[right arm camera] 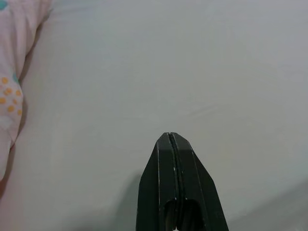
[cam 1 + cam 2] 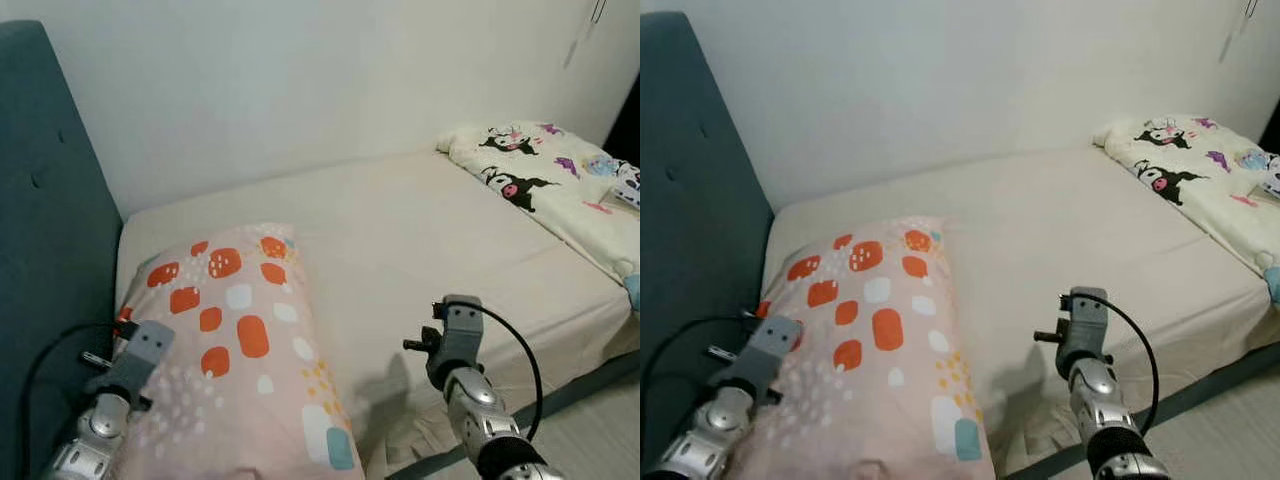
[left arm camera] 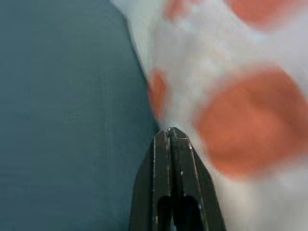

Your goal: Clean up the room

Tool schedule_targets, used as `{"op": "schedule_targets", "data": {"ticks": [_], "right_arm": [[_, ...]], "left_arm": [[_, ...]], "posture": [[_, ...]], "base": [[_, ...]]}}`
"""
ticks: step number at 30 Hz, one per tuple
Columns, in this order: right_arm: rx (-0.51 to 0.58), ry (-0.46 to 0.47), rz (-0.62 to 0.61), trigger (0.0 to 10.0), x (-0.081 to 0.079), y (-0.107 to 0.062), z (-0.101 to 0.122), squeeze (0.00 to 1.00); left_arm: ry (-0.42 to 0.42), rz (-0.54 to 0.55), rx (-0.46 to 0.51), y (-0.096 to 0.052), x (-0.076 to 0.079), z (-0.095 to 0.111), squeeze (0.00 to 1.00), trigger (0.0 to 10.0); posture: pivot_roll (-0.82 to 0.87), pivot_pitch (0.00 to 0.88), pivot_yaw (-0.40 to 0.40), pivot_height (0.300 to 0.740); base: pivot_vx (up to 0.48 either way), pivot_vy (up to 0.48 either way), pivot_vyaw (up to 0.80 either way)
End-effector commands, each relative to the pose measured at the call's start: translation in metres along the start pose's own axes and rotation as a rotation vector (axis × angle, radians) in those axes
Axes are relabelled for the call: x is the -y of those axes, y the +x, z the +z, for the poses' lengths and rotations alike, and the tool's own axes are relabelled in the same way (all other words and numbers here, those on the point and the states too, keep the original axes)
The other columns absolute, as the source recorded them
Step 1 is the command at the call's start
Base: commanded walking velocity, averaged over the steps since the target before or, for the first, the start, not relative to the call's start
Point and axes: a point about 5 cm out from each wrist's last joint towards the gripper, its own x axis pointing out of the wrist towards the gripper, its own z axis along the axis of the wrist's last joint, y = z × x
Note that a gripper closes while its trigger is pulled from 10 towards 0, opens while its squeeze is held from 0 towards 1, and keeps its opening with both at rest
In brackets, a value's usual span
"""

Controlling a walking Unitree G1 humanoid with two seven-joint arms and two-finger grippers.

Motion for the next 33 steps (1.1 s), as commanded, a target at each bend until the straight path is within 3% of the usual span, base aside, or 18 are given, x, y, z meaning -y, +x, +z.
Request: {"op": "schedule_targets", "data": {"ticks": [1, 4, 8, 10, 14, 17, 20, 22, 25, 26, 30, 33], "right_arm": [[-0.019, 0.02, 0.0, 10.0, 0.003, 0.001, 0.0, 0.0], [-0.022, 0.022, 0.0, 10.0, 0.004, 0.001, 0.0, 0.0], [-0.046, 0.025, -0.009, 10.0, 0.005, 0.002, -0.002, 0.0], [-0.079, 0.041, -0.013, 10.0, 0.002, 0.003, -0.005, 0.0], [-0.104, 0.054, -0.005, 10.0, -0.002, 0.004, -0.006, 0.0], [-0.132, 0.055, 0.05, 10.0, -0.014, 0.006, -0.006, 0.0], [-0.138, 0.032, 0.098, 10.0, -0.023, 0.007, -0.005, 0.0], [-0.14, 0.02, 0.114, 10.0, -0.026, 0.008, -0.004, 0.0], [-0.136, -0.006, 0.147, 10.0, -0.036, 0.01, 0.001, 0.0], [-0.136, -0.006, 0.147, 10.0, -0.036, 0.01, 0.001, 0.0], [-0.141, -0.026, 0.151, 10.0, -0.041, 0.012, 0.002, 0.0], [-0.148, -0.031, 0.154, 10.0, -0.044, 0.012, 0.002, 0.0]], "left_arm": [[-0.157, -0.006, 0.033, 0.003, -0.015, 0.005, 0.0, 10.0], [-0.163, -0.035, 0.014, 0.004, -0.017, 0.002, 0.0, 10.0], [-0.005, -0.098, -0.142, 0.0, -0.018, -0.028, 0.0, 10.0], [0.11, -0.221, -0.252, -0.01, -0.004, -0.051, 0.0, 10.0], [0.161, -0.307, -0.293, -0.02, 0.008, -0.064, 0.0, 10.0], [0.237, -0.381, -0.328, -0.034, 0.021, -0.079, 0.0, 10.0], [0.254, -0.404, -0.343, -0.04, 0.026, -0.085, 0.0, 10.0], [0.233, -0.406, -0.348, -0.041, 0.028, -0.085, 0.0, 10.0], [0.055, -0.475, -0.333, -0.047, 0.045, -0.079, 0.0, 10.0], [0.055, -0.475, -0.333, -0.047, 0.045, -0.079, 0.0, 10.0], [-0.145, -0.567, -0.29, -0.063, 0.065, -0.062, 0.0, 10.0], [-0.193, -0.577, -0.268, -0.067, 0.07, -0.054, 0.0, 10.0]], "posture": [[0.03, 0.324, -0.029, 0.561], [0.04, 0.326, -0.031, 0.561], [0.05, 0.33, -0.032, 0.561], [0.06, 0.328, -0.03, 0.561], [0.06, 0.33, -0.031, 0.561], [0.06, 0.327, -0.033, 0.561], [0.06, 0.328, -0.033, 0.561], [0.06, 0.326, -0.031, 0.561], [0.06, 0.327, -0.031, 0.561], [0.06, 0.327, -0.031, 0.561], [0.08, 0.33, -0.035, 0.561], [0.09, 0.329, -0.037, 0.561]], "base": [[0.0, 0.0, 0.0], [0.0, 0.0, 0.0], [0.0, 0.0, 0.0], [0.0, 0.0, 0.0], [0.0, 0.0, 0.0], [0.0, 0.0, 0.0], [0.0, 0.0, 0.0], [0.0, 0.0, 0.0], [0.0, 0.0, 0.0], [0.0, 0.0, 0.0], [0.0, 0.0, 0.0], [0.0, 0.0, 0.0]]}}
